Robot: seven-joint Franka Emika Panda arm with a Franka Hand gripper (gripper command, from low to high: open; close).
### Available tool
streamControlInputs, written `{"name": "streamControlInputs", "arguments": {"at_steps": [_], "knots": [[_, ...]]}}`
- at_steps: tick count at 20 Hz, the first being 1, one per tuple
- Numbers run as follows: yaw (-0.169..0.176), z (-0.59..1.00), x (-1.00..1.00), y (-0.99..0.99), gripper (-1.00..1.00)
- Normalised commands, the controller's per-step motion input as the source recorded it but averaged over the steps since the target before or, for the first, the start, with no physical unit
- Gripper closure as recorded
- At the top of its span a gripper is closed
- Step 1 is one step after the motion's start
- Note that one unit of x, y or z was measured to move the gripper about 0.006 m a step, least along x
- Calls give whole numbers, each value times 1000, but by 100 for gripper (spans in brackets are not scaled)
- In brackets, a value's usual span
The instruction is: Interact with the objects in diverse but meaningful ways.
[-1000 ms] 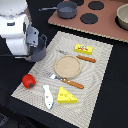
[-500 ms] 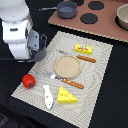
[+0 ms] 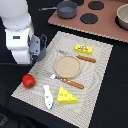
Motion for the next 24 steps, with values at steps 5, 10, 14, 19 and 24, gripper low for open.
{"name": "streamControlInputs", "arguments": {"at_steps": [5, 10, 14, 19, 24], "knots": [[0, -71, 0, 0, -100], [0, -79, 5, 0, 100], [0, -67, 7, 0, 100], [0, -49, 0, 0, 100], [0, -4, 0, 0, 100]]}}
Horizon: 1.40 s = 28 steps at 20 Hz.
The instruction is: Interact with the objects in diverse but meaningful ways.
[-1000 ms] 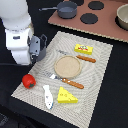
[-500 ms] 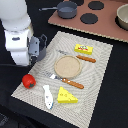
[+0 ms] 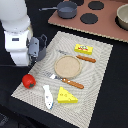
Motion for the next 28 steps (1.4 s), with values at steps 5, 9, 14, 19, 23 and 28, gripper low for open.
{"name": "streamControlInputs", "arguments": {"at_steps": [5, 9, 14, 19, 23, 28], "knots": [[0, -6, 0, 0, 100], [0, -2, 4, 14, 100], [0, -5, 29, 34, 100], [1, 571, -43, 0, 100], [0, 1000, -48, 11, 100], [0, 1000, 62, 71, 100]]}}
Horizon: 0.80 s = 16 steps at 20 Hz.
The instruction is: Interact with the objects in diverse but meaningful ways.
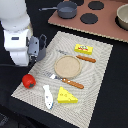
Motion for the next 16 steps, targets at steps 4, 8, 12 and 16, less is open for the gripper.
{"name": "streamControlInputs", "arguments": {"at_steps": [4, 8, 12, 16], "knots": [[-6, 999, 334, 134, 100], [-9, 875, 663, 333, 100], [-7, 736, 843, 501, 100], [0, 715, 866, 568, 100]]}}
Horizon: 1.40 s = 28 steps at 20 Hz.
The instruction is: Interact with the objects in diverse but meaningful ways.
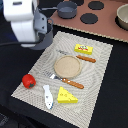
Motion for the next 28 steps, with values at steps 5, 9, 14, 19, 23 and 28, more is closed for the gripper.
{"name": "streamControlInputs", "arguments": {"at_steps": [5, 9, 14, 19, 23, 28], "knots": [[0, 398, 826, 573, 100], [0, 311, 826, 577, 100], [0, 318, 837, 583, 100], [0, 323, 838, 581, 100], [0, 350, 824, 551, 100], [0, 350, 818, 546, 100]]}}
